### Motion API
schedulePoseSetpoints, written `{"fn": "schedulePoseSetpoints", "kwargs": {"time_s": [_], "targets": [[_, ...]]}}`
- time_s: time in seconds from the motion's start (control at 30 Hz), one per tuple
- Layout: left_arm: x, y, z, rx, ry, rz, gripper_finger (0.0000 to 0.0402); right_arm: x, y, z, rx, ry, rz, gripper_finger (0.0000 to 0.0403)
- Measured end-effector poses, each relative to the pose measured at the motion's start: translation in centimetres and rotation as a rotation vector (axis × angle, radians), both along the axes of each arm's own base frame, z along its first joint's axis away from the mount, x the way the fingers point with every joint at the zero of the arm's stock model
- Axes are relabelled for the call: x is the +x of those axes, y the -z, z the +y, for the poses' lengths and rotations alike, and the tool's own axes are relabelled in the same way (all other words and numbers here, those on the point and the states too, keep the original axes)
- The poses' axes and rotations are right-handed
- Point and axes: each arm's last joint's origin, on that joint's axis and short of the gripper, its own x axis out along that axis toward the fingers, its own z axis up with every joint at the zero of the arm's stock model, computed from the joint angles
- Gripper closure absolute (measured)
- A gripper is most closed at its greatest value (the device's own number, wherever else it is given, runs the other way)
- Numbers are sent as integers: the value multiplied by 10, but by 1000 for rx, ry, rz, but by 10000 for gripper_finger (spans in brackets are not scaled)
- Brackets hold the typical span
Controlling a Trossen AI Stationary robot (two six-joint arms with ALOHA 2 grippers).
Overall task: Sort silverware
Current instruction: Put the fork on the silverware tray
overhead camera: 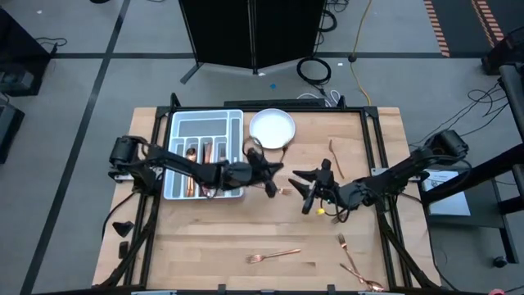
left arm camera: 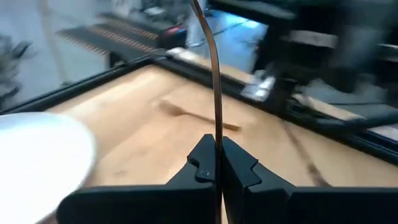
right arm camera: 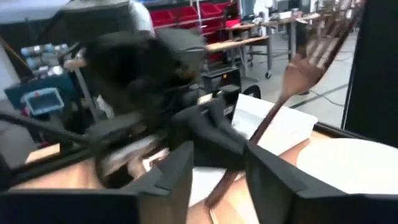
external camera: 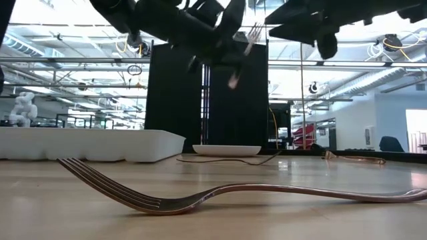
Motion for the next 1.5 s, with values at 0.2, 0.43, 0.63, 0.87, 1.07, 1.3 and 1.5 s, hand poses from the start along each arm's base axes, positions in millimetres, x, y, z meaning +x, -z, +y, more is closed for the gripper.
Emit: {"fn": "schedulePoseSetpoints", "kwargs": {"time_s": [0.2, 0.43, 0.63, 0.87, 1.07, 1.3, 1.5], "targets": [[-32, -17, 28, -172, -132, 127, 401, -12, 4, 4, 6, -44, 112, 223], [-97, -15, 48, -365, -256, 175, 401, -19, 24, 7, 83, -31, 233, 216], [-144, 24, 47, -647, -366, 147, 401, -18, 28, 5, 95, -31, 258, 215], [-168, 59, 44, -829, -474, 154, 401, -18, 28, 5, 91, -32, 258, 215], [-170, 61, 42, -926, -451, 189, 402, -18, 27, 5, 94, -32, 251, 215], [-172, 64, 42, -1029, -473, 217, 401, -18, 27, 5, 95, -32, 249, 215], [-175, 67, 44, -1110, -492, 256, 380, -18, 27, 5, 99, -33, 242, 215]]}}
